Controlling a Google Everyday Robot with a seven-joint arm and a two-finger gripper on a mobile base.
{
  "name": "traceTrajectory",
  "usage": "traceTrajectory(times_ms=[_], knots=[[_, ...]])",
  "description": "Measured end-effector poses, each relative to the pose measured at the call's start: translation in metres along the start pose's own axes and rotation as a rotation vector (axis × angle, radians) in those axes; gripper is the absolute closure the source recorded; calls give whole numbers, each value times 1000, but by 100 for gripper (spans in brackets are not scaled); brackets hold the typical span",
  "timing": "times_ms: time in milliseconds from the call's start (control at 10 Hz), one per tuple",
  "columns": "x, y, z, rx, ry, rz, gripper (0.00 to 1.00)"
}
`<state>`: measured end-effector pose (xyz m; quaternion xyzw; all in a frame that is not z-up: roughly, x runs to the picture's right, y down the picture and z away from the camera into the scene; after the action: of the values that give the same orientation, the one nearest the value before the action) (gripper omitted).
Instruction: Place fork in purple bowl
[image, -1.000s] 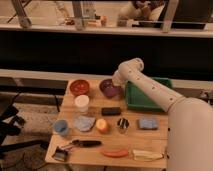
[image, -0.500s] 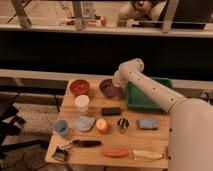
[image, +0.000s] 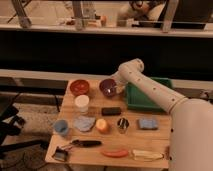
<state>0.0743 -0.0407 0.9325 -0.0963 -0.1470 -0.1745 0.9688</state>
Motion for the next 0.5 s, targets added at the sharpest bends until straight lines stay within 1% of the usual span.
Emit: traceTrajectory(times_ms=[200, 300, 400, 500], knots=[[2, 3, -5, 2, 2, 9, 21], [3, 2, -8, 2, 3, 13, 20], [5, 4, -10, 1, 4, 17, 23], [5, 4, -12, 0, 5, 20, 23]])
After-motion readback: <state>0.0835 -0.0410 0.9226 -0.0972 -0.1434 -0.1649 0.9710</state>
